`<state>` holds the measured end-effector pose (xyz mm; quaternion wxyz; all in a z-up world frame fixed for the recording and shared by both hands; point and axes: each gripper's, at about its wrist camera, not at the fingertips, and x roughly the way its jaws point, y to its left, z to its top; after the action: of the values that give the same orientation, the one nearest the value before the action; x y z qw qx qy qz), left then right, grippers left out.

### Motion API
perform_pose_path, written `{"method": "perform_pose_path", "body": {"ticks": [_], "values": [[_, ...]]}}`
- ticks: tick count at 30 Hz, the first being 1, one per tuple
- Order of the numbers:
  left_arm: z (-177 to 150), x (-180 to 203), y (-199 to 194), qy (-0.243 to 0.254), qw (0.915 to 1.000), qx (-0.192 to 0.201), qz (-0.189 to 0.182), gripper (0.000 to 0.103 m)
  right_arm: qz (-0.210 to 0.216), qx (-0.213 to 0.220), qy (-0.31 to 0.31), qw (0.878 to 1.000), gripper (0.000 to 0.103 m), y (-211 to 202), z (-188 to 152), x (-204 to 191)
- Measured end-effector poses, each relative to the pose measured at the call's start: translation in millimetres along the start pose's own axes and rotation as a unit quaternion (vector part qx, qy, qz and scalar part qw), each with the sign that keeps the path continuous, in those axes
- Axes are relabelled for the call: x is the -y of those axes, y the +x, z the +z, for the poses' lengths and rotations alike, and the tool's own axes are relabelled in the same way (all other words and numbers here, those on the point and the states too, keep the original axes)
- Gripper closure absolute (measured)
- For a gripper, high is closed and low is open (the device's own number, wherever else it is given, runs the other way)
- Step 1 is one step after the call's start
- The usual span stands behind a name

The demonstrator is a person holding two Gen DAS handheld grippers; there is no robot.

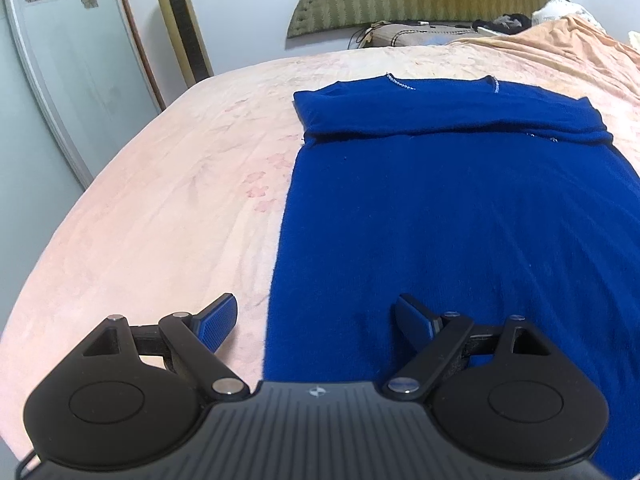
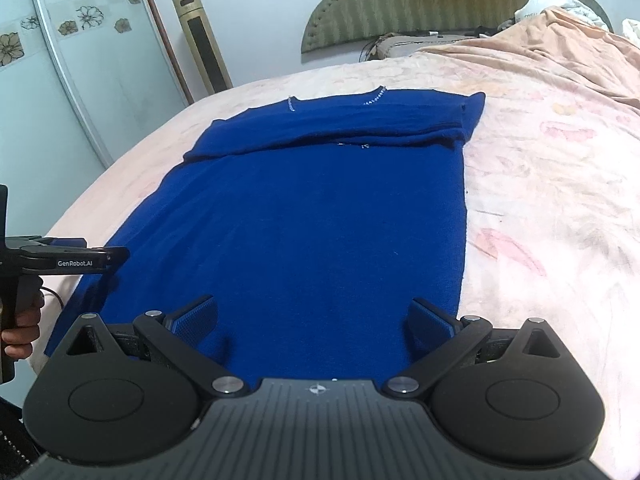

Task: Fold small clothes
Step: 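Grasp the sweater hem with the right gripper while the left gripper grasps the hem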

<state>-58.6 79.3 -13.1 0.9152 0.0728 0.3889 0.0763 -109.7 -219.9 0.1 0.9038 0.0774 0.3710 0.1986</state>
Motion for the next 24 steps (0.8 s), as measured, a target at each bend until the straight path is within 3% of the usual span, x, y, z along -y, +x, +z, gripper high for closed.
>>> {"method": "perform_pose_path", "body": {"ticks": [6, 12, 14, 16, 19, 21, 24], "values": [[-3, -36, -16, 0.016, 0.9997, -0.014, -0.013, 0.016, 0.006, -0.019, -0.018, 1.000, 0.000, -7, -5, 6], [2, -88, -52, 0.003, 0.9974, 0.022, 0.069, 0.016, 0.006, -0.027, 0.005, 1.000, 0.000, -14, -7, 15], [4, -97, -63, -0.004, 0.9986, 0.026, 0.045, 0.016, -0.003, -0.029, 0.016, 0.999, 0.000, -16, -7, 18], [2, -94, -66, -0.003, 0.9998, 0.021, -0.006, 0.016, -0.005, -0.034, 0.031, 0.999, 0.000, -18, -6, 25], [-9, -76, -52, 0.015, 0.9957, -0.022, -0.089, 0.016, -0.015, -0.039, 0.037, 0.998, 0.000, -24, -9, 30], [-18, -65, -41, 0.022, 0.9926, -0.046, -0.110, 0.016, -0.019, -0.047, 0.028, 0.998, 0.002, -27, -12, 30], [-35, -58, -29, 0.027, 0.9877, -0.079, -0.132, 0.016, -0.012, -0.072, 0.024, 0.997, 0.014, -32, -20, 29]]}}
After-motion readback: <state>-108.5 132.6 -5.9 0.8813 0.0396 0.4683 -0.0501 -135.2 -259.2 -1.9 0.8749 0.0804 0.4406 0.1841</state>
